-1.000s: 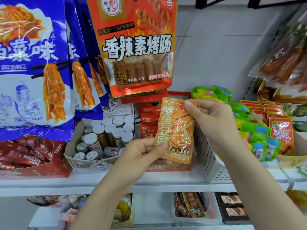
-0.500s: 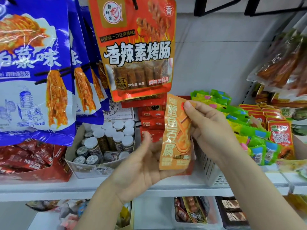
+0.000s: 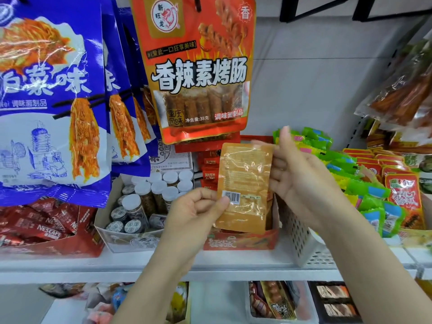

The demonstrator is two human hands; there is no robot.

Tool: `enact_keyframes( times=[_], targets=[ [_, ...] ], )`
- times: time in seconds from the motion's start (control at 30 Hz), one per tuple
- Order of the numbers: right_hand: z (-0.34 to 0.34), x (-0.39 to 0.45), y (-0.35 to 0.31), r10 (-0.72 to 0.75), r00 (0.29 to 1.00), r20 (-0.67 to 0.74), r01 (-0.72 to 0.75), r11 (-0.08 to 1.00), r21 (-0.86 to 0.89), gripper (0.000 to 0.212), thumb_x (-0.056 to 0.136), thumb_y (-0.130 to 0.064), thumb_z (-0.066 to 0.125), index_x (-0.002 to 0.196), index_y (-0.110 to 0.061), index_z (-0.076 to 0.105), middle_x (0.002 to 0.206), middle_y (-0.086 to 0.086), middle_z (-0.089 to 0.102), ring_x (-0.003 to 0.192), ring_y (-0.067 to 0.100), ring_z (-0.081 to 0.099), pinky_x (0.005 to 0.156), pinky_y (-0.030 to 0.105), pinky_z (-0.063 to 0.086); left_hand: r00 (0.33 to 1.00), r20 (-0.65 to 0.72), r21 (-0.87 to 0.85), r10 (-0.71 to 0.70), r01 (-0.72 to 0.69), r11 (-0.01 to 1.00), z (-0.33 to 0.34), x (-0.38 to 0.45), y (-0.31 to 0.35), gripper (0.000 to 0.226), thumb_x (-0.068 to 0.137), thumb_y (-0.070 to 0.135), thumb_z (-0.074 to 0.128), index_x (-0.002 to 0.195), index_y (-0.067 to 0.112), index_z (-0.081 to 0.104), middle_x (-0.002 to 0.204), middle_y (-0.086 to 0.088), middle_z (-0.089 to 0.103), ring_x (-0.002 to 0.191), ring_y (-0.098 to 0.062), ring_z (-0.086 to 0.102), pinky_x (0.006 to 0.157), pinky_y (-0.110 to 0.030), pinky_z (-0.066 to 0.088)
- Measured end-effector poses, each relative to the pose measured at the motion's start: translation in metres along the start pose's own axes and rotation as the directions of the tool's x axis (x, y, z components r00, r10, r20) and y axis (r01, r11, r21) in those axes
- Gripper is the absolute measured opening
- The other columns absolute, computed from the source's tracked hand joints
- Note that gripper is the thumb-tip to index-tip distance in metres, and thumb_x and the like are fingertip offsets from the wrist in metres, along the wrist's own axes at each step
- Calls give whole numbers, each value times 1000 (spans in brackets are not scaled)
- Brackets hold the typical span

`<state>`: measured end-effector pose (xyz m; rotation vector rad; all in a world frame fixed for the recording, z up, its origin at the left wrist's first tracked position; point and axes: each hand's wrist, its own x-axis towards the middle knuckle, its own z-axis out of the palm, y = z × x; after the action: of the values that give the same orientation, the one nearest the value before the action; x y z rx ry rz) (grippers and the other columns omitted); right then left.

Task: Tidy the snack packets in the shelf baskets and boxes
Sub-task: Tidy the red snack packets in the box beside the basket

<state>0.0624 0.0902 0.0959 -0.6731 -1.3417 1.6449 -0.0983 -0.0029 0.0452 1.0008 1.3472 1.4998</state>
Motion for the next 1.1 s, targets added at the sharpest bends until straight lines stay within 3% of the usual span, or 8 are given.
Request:
enact_keyframes(
  times=[0.1,0.2,0.37,0.53,0.6,0.7,0.9,1.1],
  targets=[
    [-2,0,9,-114,989,-99,86,965,-249,26,84,-31,70,99,-11,76,96,6,76,92,24,73,88,45,57,1000,16,29,24,-24,999,-3,-2,1,25,75,31,70,90,11,68,82,-11,76,78,-22,71,78,-39,55],
    [-2,1,12,-96,983,-160,63,978,-199,18,88,-24,69,98,-11,76,95,8,76,93,26,73,91,49,56,996,87,-35,15,-12,999,-7,-3,2,17,78,26,68,90,13,69,83,-8,76,73,-13,72,60,-19,53],
    [-1,1,10,-69,987,-145,52,991,-121,20,86,-22,68,98,-8,75,96,9,76,89,23,73,78,37,59,991,133,-78,-13,24,997,-11,-4,7,14,79,31,66,85,20,74,89,-9,76,80,-16,73,65,-21,56],
    [8,0,6,24,1000,-1,-23,974,226,31,85,-19,61,109,0,67,99,14,72,86,23,69,75,37,60,943,270,-322,-195,280,904,-3,0,17,70,96,59,25,117,10,70,122,-25,65,107,-33,66,86,-45,57],
    [13,-2,7,-4,998,62,-14,959,283,31,87,-18,59,111,0,63,93,12,70,77,21,67,67,34,59,877,432,-348,-213,379,857,5,-5,18,66,97,55,42,132,1,58,127,-28,60,112,-38,63,97,-50,51],
    [15,-3,6,-11,995,98,-14,968,252,29,86,-19,60,108,-2,65,85,8,70,68,16,64,50,24,52,824,553,-467,-121,427,774,7,-12,10,49,80,27,79,119,0,67,96,-13,71,78,-18,70,73,-30,59],
    [-7,-3,-10,63,997,45,-64,998,24,45,91,-45,52,101,-8,75,110,13,72,101,24,69,82,37,59,999,-20,-227,-46,40,973,4,2,1,29,68,25,75,94,11,73,92,-9,76,79,-19,73,65,-25,59],
    [-5,-6,-6,-130,988,-87,94,939,-332,9,83,-20,69,87,-15,76,84,5,77,76,16,72,73,31,60,991,-86,-45,105,-109,993,5,0,-2,18,69,32,76,82,20,75,86,-4,77,79,-18,74,65,-22,57]
  ],
)
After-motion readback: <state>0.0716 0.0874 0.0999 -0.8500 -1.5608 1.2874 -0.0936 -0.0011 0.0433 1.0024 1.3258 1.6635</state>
